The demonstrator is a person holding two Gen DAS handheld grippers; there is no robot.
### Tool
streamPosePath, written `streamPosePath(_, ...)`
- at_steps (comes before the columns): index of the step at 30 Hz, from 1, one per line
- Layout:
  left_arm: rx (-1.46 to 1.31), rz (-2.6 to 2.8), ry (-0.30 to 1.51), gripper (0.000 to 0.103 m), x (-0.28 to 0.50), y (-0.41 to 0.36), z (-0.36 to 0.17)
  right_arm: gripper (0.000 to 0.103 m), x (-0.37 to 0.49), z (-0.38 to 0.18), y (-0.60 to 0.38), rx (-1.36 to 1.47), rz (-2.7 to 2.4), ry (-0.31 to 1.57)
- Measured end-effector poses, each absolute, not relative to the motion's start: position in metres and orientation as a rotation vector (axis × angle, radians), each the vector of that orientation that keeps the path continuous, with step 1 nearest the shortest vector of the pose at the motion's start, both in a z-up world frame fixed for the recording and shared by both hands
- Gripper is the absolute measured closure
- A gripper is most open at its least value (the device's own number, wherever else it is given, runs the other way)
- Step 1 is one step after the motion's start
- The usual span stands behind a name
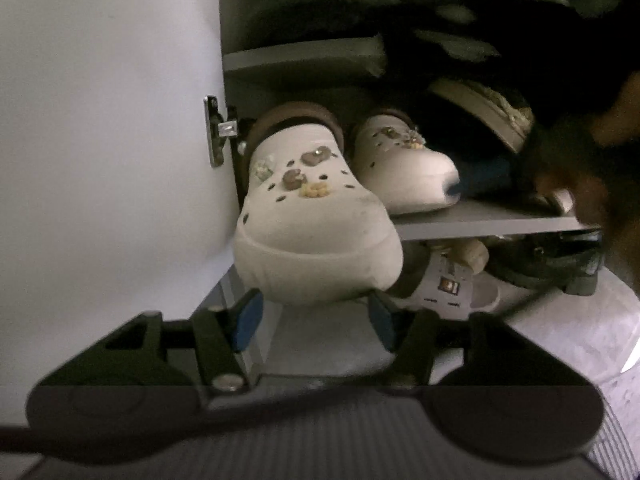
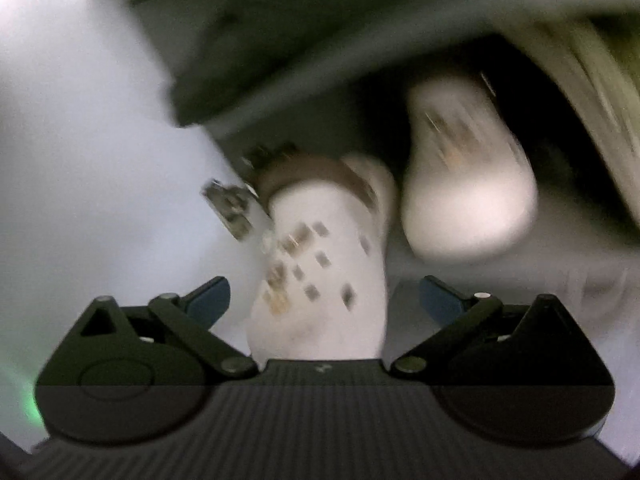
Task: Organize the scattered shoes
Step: 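Push the cream clog deeper onto the shelf with the right tool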
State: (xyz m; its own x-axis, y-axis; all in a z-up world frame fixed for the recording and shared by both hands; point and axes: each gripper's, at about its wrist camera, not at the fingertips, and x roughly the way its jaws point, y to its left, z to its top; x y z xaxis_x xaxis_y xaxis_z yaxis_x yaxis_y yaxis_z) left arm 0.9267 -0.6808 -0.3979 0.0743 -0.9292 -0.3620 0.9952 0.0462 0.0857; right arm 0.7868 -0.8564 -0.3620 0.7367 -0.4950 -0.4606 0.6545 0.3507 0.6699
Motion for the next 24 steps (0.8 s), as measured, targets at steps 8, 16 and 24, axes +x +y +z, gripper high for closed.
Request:
streamPosePath(8, 0.365, -1.491, 0.235, 0.041, 0.932, -0.687, -0.393, 0.000, 0.766, -0.422, -0.863, 1.345, -0.525, 0.054)
streamPosePath(16, 0.376, -1.477, 0.259, 0.041, 0.934, -0.687, -0.391, 0.031, 0.784, -0.442, -0.862, 1.412, -0.429, -0.015)
streamPosePath(24, 0.394, -1.483, 0.286, 0.038, 0.936, -0.669, -0.392, 0.033, 0.790, -0.457, -0.841, 1.468, -0.416, -0.213)
